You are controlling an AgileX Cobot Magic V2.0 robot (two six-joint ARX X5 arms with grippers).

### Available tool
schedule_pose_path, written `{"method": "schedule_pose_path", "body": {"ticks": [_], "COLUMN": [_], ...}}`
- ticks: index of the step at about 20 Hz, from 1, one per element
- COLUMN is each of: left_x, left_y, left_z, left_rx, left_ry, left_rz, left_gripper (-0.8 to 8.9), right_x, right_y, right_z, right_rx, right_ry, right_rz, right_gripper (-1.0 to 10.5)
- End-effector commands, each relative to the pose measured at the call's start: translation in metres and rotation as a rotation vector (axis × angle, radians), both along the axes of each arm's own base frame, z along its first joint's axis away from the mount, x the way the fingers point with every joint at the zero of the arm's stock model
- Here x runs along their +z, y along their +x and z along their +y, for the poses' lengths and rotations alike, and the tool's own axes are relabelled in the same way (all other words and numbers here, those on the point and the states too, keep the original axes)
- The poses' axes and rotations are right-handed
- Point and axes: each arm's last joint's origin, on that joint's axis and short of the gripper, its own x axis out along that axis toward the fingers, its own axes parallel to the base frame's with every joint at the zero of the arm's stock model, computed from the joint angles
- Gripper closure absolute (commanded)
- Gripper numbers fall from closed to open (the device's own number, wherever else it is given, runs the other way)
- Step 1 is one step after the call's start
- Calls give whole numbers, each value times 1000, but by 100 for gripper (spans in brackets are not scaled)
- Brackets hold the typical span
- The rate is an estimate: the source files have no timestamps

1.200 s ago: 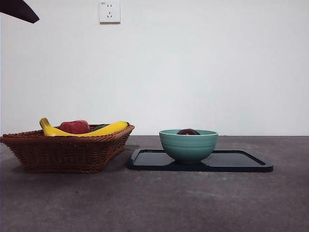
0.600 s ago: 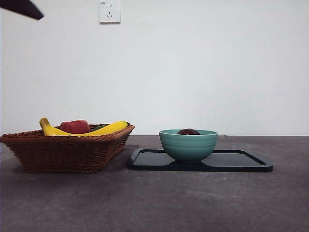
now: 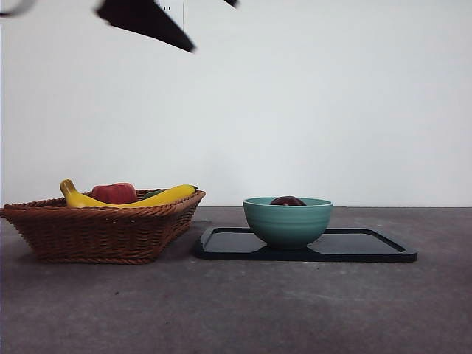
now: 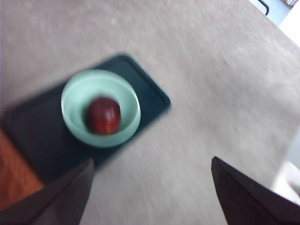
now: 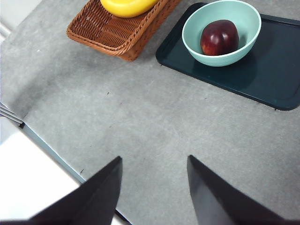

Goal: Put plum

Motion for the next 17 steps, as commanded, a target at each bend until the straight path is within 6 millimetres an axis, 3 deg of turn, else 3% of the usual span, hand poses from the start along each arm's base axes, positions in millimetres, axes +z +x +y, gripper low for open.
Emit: {"method": "schedule_pose_path", "body": {"ticks": [1,8,17], "left_x": [-4,-55,-128], "left_y": [30,93,118], "left_z": [-26,-77,-108], "left_rx": [-18,-6,-11], "left_ry": [36,126,188], "left_rz": [-23,-44,-12], "left_gripper": [409,409,409], "right_x": [2,2,2], "right_y": [1,1,1], "right_z": [1,1,1], "right_rx": [6,3,-4], "right_ry": [7,6,12], "right_rz": [-9,-8,-1], "right_gripper": [725,725,725]}}
